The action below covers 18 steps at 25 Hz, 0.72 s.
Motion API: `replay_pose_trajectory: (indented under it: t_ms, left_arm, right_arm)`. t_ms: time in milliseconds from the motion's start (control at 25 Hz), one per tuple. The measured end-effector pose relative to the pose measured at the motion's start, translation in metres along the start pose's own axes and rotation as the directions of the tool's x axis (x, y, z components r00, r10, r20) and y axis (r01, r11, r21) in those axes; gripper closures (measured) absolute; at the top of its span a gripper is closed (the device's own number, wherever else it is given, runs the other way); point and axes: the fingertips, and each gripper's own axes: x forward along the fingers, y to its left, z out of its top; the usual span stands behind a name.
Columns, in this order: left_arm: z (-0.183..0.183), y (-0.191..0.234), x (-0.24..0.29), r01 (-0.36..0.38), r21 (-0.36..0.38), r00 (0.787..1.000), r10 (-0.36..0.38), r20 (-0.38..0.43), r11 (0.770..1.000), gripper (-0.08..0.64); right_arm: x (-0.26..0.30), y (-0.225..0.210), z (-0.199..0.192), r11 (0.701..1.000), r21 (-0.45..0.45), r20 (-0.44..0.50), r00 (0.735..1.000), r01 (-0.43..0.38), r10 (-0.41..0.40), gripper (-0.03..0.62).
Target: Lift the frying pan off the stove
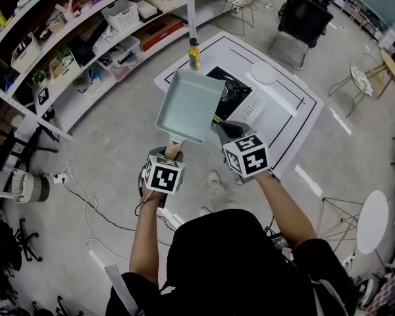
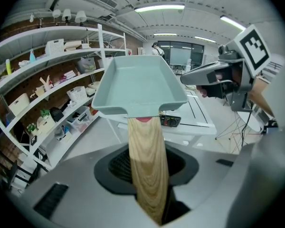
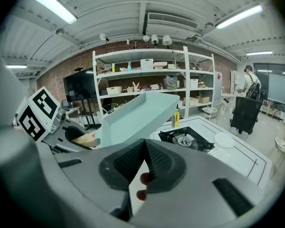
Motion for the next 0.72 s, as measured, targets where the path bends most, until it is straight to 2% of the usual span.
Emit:
replay_pose_trajectory:
  t_ms: [320, 720]
  left_arm:
    - [-0.020, -0.012, -0.025, -0.003, -0.017, 1.000, 0.003, 0.025, 1.000, 0.426]
    - [-0.018, -0.011, -0.037, -0.019, -0.037, 0.997, 0.022, 0.068, 0.999, 0.426]
  right_arm:
    - [-0.018, 0.031, -0.009, 1.000, -0.020, 0.003, 1.000, -0.010, 0.010, 0.591]
    - [-0.023, 0.035, -0.012, 0.999, -0.036, 0.007, 1.000, -0.004, 0.004, 0.591]
